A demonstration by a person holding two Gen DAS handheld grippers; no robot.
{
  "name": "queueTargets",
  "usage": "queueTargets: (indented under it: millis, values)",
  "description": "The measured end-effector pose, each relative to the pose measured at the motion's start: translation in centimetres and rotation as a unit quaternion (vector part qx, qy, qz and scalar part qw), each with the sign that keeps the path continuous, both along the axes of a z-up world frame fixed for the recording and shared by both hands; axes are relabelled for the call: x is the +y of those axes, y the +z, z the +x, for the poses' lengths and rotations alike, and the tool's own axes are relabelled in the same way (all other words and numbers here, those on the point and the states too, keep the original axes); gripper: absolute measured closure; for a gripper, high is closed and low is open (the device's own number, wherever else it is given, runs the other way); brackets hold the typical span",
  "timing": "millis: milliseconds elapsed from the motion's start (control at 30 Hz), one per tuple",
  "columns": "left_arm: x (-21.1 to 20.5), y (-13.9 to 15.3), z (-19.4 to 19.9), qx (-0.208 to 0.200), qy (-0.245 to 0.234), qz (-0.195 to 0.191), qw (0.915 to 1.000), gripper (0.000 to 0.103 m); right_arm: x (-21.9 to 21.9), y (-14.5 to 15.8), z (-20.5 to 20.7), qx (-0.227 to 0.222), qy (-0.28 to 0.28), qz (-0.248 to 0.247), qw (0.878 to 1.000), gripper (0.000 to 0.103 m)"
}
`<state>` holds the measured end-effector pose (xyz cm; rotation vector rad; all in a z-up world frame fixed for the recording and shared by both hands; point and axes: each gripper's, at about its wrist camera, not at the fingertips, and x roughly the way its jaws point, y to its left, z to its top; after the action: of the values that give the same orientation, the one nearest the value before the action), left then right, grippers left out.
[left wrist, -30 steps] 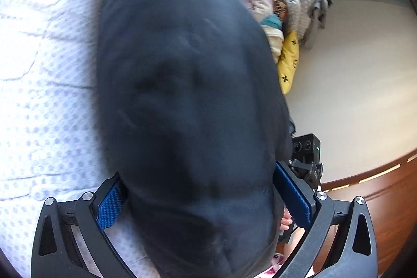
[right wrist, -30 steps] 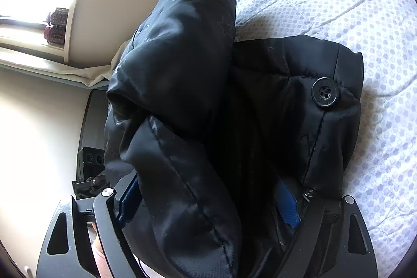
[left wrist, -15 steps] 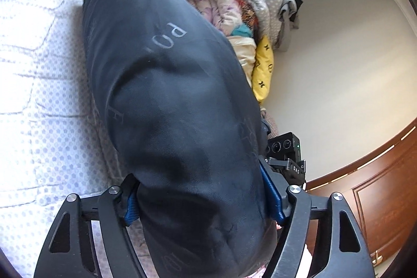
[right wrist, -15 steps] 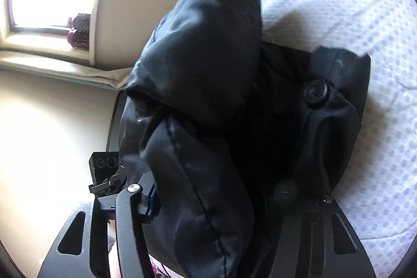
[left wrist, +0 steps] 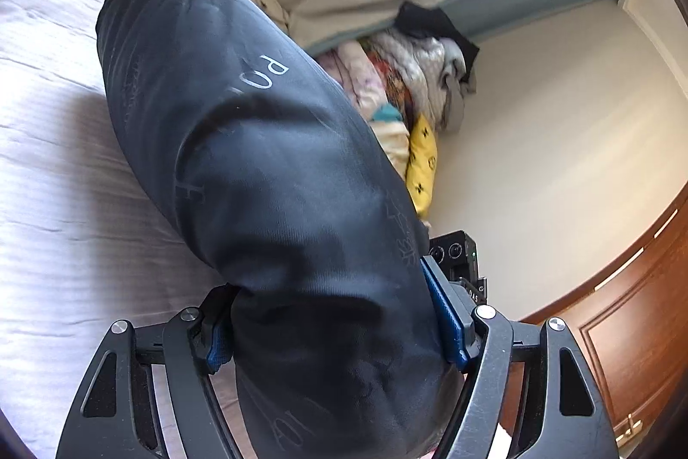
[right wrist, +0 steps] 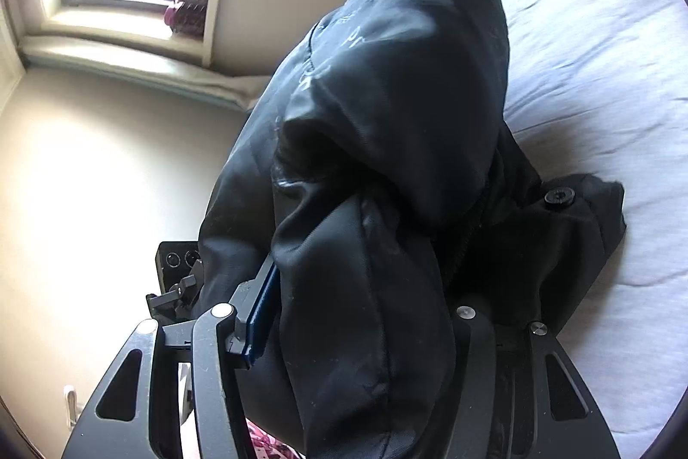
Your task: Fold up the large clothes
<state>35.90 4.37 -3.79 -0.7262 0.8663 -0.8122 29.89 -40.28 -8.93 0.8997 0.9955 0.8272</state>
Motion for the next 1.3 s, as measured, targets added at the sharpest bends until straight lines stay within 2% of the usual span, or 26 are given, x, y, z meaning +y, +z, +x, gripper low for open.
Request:
queueTargets:
  millis: [233,433,533,567,667,733,767,833,900,967,1033,1167,1200,1233,1267,1300]
  values:
    - [6.1,-0.7,-1.8,0.015,0.042,0.001,0.999,0.026,6.4,0.1,0.9,-0.003,0.051,-0.009,0.999,0.049]
    - [10.3,-3.0,-3.2,0.042,0.07,0.019,0.9965,0.025,10.2,-0.4,1.4,0.007,0.075,-0.032,0.997,0.049]
    - [11.3,-4.1,-3.3,0.069,0.087,0.045,0.9928,0.017,11.5,-0.7,1.5,0.011,0.081,-0.05,0.995,0.049]
    - [11.5,-4.3,-3.4,0.079,0.096,0.065,0.9901,0.012,11.7,-0.8,1.5,0.013,0.083,-0.058,0.995,0.048]
    - [12.1,-3.6,-4.0,0.093,0.121,0.119,0.9811,0.006,12.0,-0.6,1.6,0.021,0.082,-0.083,0.993,0.038]
    - [12.1,-2.4,-4.6,0.086,0.143,0.17,0.9714,0.003,12.1,-0.2,1.2,0.023,0.078,-0.109,0.991,0.027]
    - [11.7,-1.4,-4.9,0.073,0.155,0.205,0.9637,0.003,12.2,0.1,0.9,0.022,0.078,-0.122,0.989,0.025]
    - [11.1,0.3,-5.7,0.045,0.177,0.274,0.9441,0.003,11.9,1.0,0.5,0.014,0.073,-0.158,0.985,0.022]
    - [9.8,2.4,-6.9,0.005,0.196,0.353,0.9148,0.003,11.3,2.2,0.3,0.005,0.062,-0.185,0.981,0.022]
    - [8.3,3.8,-8.2,-0.027,0.197,0.394,0.8972,0.003,10.4,3.6,-0.2,-0.01,0.043,-0.216,0.975,0.022]
    - [6.2,4.8,-9.2,-0.056,0.187,0.419,0.8867,0.003,9.3,5.6,-1.1,-0.043,0.013,-0.256,0.966,0.022]
    - [1.0,5.8,-10.9,-0.106,0.145,0.456,0.8719,0.003,8.2,10.0,-3.7,-0.133,-0.047,-0.293,0.946,0.025]
    - [0.0,5.6,-10.9,-0.107,0.134,0.463,0.8697,0.003,8.3,11.1,-4.4,-0.162,-0.053,-0.294,0.94,0.034]
    - [-0.8,5.1,-10.9,-0.103,0.124,0.467,0.8697,0.003,8.7,11.7,-4.8,-0.181,-0.049,-0.293,0.938,0.046]
    - [-1.2,4.6,-10.8,-0.098,0.118,0.469,0.8698,0.003,9.8,12.3,-5.3,-0.199,-0.038,-0.289,0.936,0.052]
    - [-1.6,4.0,-10.6,-0.09,0.115,0.472,0.8693,0.003,10.4,12.4,-5.6,-0.209,-0.027,-0.287,0.934,0.062]
